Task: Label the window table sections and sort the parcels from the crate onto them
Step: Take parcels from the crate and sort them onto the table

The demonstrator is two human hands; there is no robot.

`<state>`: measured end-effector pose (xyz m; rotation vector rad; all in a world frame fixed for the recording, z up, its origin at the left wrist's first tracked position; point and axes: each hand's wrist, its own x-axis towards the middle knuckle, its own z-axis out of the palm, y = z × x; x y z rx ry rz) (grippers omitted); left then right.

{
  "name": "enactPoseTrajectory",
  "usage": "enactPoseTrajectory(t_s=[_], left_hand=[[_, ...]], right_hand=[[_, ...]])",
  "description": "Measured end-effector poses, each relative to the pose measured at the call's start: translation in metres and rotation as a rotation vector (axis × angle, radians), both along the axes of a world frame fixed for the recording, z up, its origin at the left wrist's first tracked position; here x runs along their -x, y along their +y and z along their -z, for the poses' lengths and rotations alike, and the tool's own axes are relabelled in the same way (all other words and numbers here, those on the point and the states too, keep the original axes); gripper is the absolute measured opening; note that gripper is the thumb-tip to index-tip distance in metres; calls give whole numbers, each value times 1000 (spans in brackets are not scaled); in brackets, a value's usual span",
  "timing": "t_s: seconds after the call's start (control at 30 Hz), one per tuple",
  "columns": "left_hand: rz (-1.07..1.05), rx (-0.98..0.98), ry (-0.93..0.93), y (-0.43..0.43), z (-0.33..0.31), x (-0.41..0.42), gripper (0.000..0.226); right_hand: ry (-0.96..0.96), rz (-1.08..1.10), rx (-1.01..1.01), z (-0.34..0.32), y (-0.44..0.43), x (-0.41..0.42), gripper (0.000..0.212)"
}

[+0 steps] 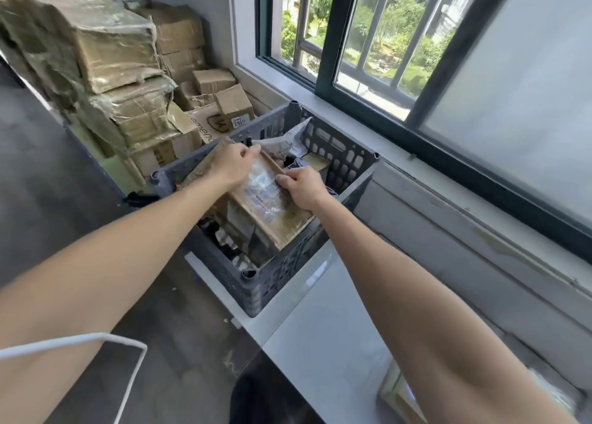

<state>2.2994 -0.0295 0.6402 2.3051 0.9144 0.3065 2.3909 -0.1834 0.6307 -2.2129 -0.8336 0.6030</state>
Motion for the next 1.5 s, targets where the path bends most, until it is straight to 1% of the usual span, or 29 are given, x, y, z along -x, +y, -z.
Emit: enactPoseTrajectory(t_s=[0.07, 0.13, 0.17, 0.2, 0.27, 0.3, 0.37, 0.4, 0.47, 0.53, 0.57, 0.63, 0.73, 0.83, 0.9, 0.97, 1.03, 1.1, 1.17, 1.2, 1.23, 1.3, 1.37, 1.4, 1.43, 1.5], left_hand=[[-96, 93, -124, 3, -12, -2, 55], [-213, 258, -305, 4, -24, -7, 56], [-247, 294, -361, 4, -28, -10, 56], [-238, 283, -376, 3, -31, -14, 56], [-154, 238, -343, -3, -34, -23, 64], [-129, 240, -335, -8, -37, -27, 72], [-129, 333, -375, -17, -40, -35, 86], [-118, 405, -408, -23, -42, -39, 88], [-11, 566, -463, -40, -45, -46, 77], [160, 757, -486, -60, -46, -55, 60], [249, 868, -465, -71, -47, -60, 54], [381, 1037, -368, -94, -52, -70, 51], [508, 1107, -243, -122, -54, -88, 49], [596, 1126, -119, -150, -55, -102, 43], [642, 1109, -55, -165, -51, -111, 45], [678, 1108, -19, -179, -48, -118, 49], [715, 1075, 21, -194, -46, -126, 52], [760, 1031, 74, -207, -43, -132, 50], [811, 985, 162, -218, -42, -137, 50], [844, 952, 235, -223, -42, -140, 52], [883, 917, 325, -228, -41, -142, 54], [965, 863, 533, -239, -41, -145, 55], [1028, 818, 691, -255, -40, -148, 61], [1054, 785, 739, -263, -40, -149, 65], [1076, 748, 776, -270, -41, -151, 67], [1096, 700, 840, -282, -44, -152, 67]], right_hand=[[52, 140, -112, -5, -13, -9, 31], [124, 298, -239, -12, -28, -20, 33], [164, 366, -293, -16, -36, -25, 35], [200, 415, -335, -20, -45, -30, 37], [237, 458, -403, -27, -64, -38, 38], [253, 477, -438, -30, -75, -42, 37], [317, 541, -519, -34, -96, -50, 31], [369, 581, -566, -35, -107, -53, 28], [469, 644, -644, -36, -131, -61, 29], [543, 677, -716, -36, -155, -67, 32], [580, 684, -752, -34, -166, -68, 34], [646, 707, -818, -30, -188, -69, 33], [720, 779, -902, -19, -221, -67, 31], [738, 851, -942, -10, -255, -63, 22], [686, 879, -904, -5, -278, -62, 21], [600, 868, -815, -4, -302, -62, 30], [580, 861, -761, -9, -324, -60, 42], [574, 921, -811, -14, -346, -60, 49], [486, 944, -804, -20, -368, -59, 55], [462, 898, -784, -24, -377, -58, 57], [487, 812, -763, -28, -385, -55, 58], [638, 608, -669, -32, -395, -50, 67], [785, 427, -480, -32, -399, -42, 78], [834, 359, -386, -29, -399, -38, 79], [870, 316, -332, -25, -398, -33, 76], [882, 290, -319, -16, -400, -26, 67]])
